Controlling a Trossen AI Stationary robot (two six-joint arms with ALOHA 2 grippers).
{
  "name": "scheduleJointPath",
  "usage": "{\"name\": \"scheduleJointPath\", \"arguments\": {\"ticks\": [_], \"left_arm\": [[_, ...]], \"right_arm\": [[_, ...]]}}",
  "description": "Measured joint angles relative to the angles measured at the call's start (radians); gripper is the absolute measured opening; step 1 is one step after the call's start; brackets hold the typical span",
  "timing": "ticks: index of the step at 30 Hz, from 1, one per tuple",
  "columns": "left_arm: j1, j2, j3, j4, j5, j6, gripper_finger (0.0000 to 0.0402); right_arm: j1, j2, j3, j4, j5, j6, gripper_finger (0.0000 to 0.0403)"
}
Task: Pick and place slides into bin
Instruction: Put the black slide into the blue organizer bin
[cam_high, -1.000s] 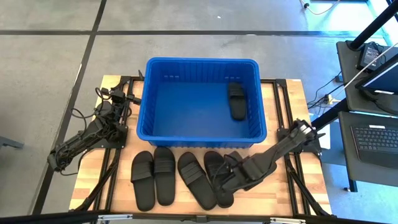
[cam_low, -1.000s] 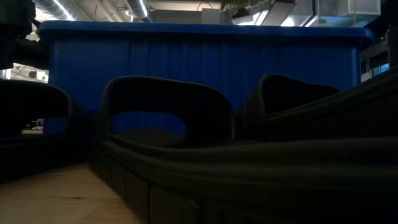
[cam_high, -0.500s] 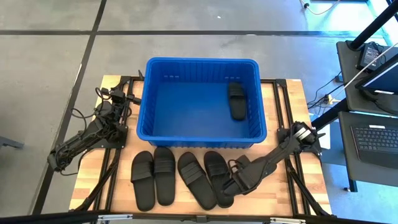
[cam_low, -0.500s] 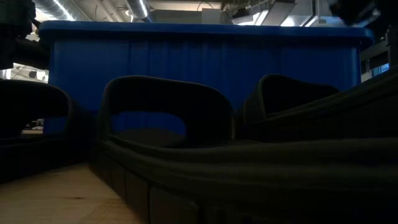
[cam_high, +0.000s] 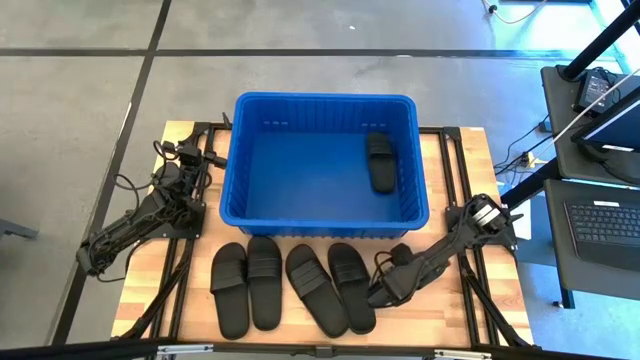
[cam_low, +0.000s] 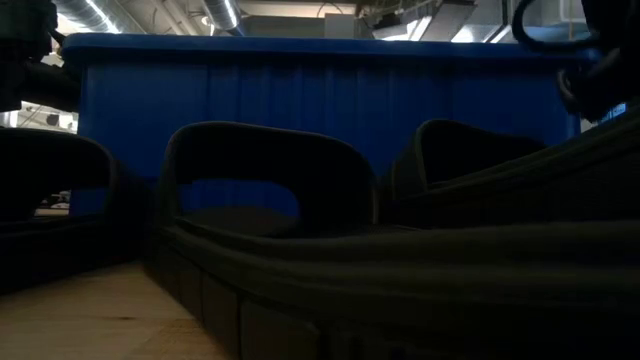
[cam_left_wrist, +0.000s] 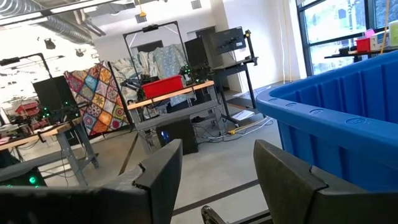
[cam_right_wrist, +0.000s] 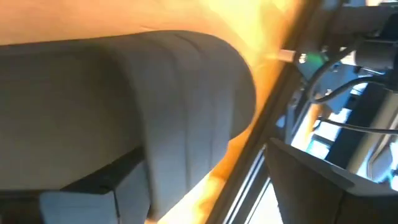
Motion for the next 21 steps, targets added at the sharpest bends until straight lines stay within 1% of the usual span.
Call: {"name": "scheduleJointPath", "arguments": {"ticks": [10, 13, 15, 17, 21], "left_arm": [[0.0, 0.0, 0.0, 0.0, 0.0, 0.0, 0.0195], [0.0, 0.0, 0.0, 0.0, 0.0, 0.0, 0.0195], [0.0, 0.0, 0.0, 0.0, 0.0, 0.0, 0.0195], [0.0, 0.0, 0.0, 0.0, 0.0, 0.0, 0.0195], [0.0, 0.0, 0.0, 0.0, 0.0, 0.0, 0.0195]], "right_arm": [[0.0, 0.0, -0.055, 0.006, -0.009, -0.003, 0.0292], [-0.001, -0.001, -0.066, 0.02, -0.014, -0.003, 0.0285], [-0.001, -0.001, -0.068, 0.03, -0.021, -0.003, 0.0267], [-0.001, -0.001, -0.07, 0.032, -0.024, -0.003, 0.0239], [-0.001, -0.001, -0.07, 0.046, -0.024, -0.004, 0.0163]]}}
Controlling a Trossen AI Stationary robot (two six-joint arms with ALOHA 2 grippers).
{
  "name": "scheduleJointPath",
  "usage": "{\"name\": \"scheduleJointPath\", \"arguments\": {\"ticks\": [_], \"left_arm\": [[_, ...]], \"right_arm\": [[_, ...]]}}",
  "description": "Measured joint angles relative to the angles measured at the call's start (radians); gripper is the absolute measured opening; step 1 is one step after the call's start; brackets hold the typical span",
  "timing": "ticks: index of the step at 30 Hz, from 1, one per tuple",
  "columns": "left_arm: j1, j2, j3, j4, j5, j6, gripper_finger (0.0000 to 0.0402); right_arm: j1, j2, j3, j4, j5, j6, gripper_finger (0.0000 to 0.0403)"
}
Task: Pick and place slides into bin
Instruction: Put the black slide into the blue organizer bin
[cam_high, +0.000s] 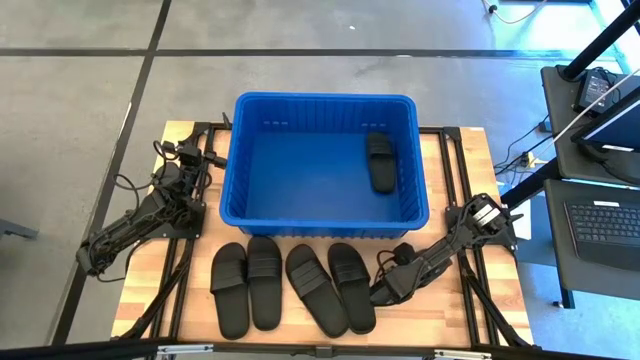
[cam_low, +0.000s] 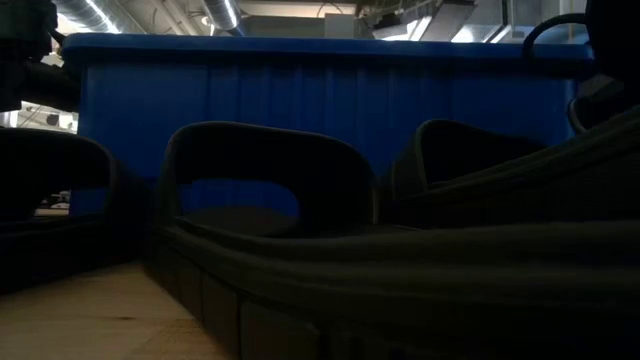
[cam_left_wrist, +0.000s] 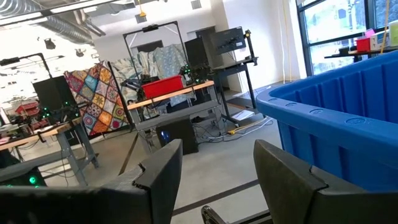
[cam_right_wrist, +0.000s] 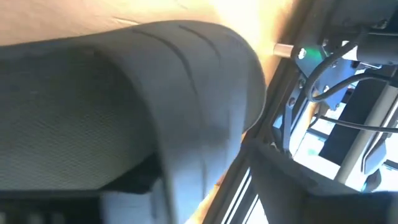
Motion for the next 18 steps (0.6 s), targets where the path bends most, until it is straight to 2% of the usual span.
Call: {"name": "scheduleJointPath", "arguments": {"ticks": [7, 12, 18], "left_arm": [[0.0, 0.0, 0.0, 0.0, 0.0, 0.0, 0.0195], [0.0, 0.0, 0.0, 0.0, 0.0, 0.0, 0.0195], [0.0, 0.0, 0.0, 0.0, 0.0, 0.0, 0.0195]], "right_arm": [[0.0, 0.0, 0.0, 0.003, 0.0, -0.003, 0.002], [-0.001, 0.0, 0.006, 0.01, -0.04, -0.038, 0.0017], [0.0, -0.03, 0.096, 0.018, -0.102, -0.118, 0.0013]]}}
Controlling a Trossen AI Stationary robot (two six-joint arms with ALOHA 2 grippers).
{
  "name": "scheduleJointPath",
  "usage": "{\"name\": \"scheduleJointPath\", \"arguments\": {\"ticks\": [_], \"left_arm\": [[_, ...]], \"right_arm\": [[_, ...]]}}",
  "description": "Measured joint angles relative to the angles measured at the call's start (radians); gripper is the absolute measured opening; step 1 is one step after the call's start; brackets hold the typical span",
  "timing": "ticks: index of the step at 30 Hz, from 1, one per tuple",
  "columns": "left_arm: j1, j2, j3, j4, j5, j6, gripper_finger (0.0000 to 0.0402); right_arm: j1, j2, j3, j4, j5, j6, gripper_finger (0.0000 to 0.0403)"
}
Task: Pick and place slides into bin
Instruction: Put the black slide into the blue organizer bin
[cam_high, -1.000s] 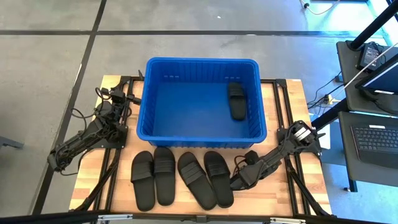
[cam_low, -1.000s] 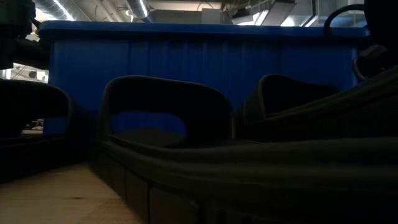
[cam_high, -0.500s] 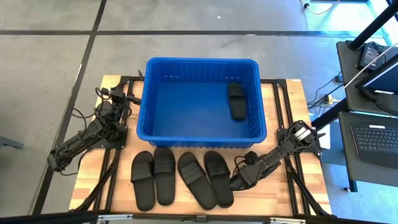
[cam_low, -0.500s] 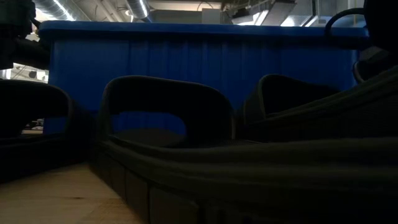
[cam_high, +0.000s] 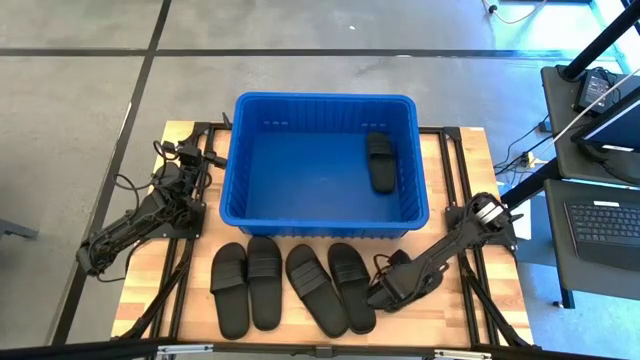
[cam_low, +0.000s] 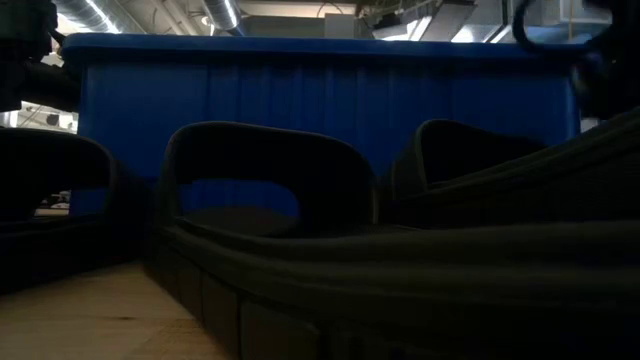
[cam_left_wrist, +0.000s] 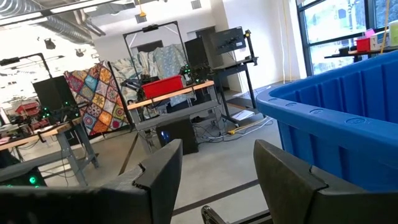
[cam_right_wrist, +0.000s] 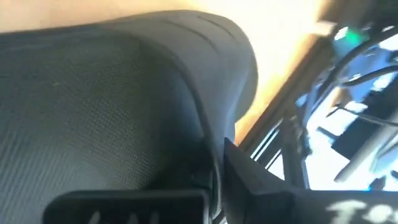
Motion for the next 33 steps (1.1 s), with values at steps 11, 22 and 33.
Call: {"name": "scheduleJointPath", "arguments": {"ticks": [11, 22, 33], "left_arm": [[0.0, 0.0, 0.0, 0.0, 0.0, 0.0, 0.0195], [0.0, 0.0, 0.0, 0.0, 0.0, 0.0, 0.0195], [0.0, 0.0, 0.0, 0.0, 0.0, 0.0, 0.0195]], "right_arm": [[0.0, -0.106, 0.356, 0.069, 0.023, -0.009, 0.0013], [-0.052, -0.108, 0.824, 0.125, 0.797, -0.467, 0.0013], [-0.369, -0.14, 0.94, 0.036, 1.2, -1.179, 0.0013]]}}
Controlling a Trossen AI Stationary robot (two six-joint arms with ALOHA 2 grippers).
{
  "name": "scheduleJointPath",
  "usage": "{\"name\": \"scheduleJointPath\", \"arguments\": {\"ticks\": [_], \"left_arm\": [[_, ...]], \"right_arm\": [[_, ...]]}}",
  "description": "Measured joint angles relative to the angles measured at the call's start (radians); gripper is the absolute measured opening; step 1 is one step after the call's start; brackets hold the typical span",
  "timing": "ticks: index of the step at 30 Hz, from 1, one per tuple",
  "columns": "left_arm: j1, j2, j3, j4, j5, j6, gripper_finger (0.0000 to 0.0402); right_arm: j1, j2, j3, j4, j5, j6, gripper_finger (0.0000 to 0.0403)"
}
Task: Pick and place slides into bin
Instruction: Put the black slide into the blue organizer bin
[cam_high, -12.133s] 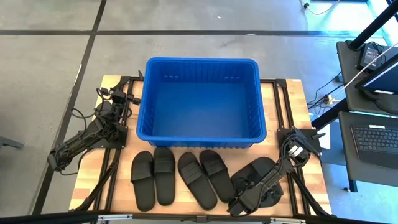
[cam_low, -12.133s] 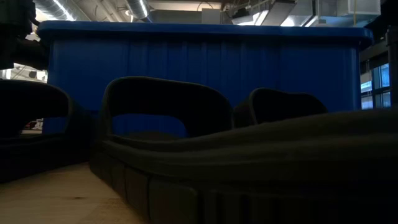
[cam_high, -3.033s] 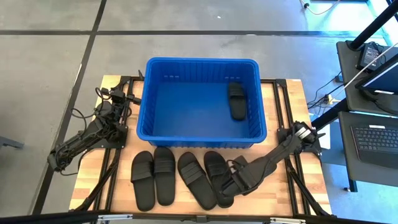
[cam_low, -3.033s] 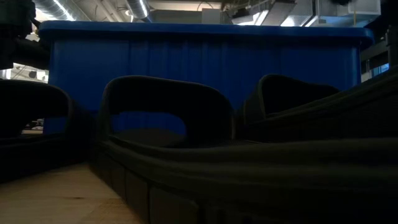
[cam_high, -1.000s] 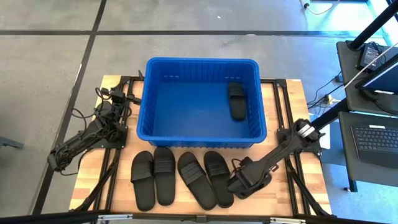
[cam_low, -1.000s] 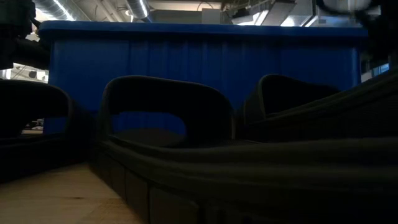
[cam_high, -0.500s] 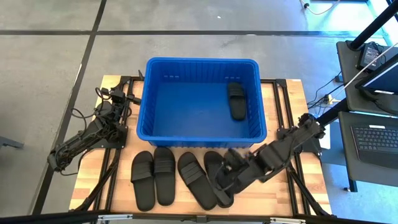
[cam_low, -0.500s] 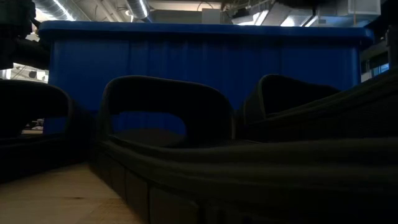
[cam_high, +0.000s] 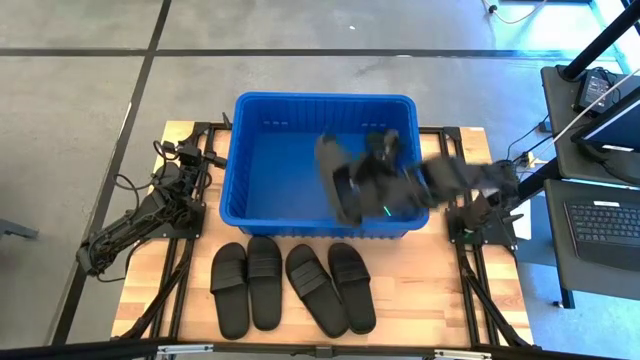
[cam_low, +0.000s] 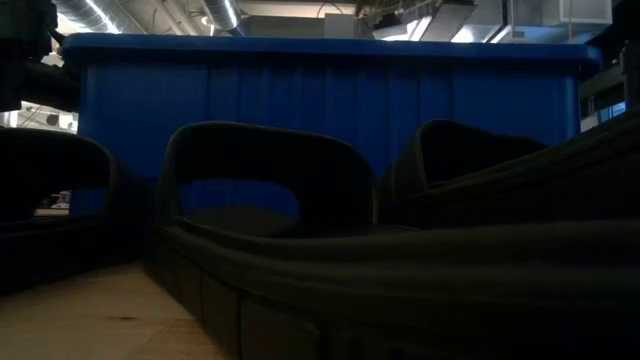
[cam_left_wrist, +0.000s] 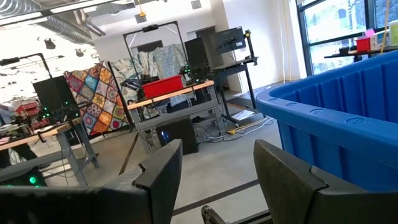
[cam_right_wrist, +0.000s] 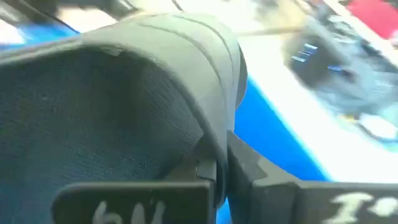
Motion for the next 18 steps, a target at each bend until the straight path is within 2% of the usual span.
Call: {"name": "scheduleJointPath", "arguments": {"ticks": [7, 12, 16, 18], "left_arm": [[0.0, 0.0, 0.0, 0.0, 0.0, 0.0, 0.0195], [0.0, 0.0, 0.0, 0.0, 0.0, 0.0, 0.0195], [0.0, 0.0, 0.0, 0.0, 0.0, 0.0, 0.0195], [0.0, 0.0, 0.0, 0.0, 0.0, 0.0, 0.0195]], "right_arm": [[-0.321, 0.078, 0.0, -0.085, 0.004, -0.3, 0.0013], [-0.476, 0.168, -0.001, -0.079, -0.006, -0.46, 0.0013], [-0.56, 0.221, -0.002, -0.015, -0.153, -0.529, 0.0013], [-0.588, 0.238, -0.002, 0.032, -0.181, -0.565, 0.0013]]}}
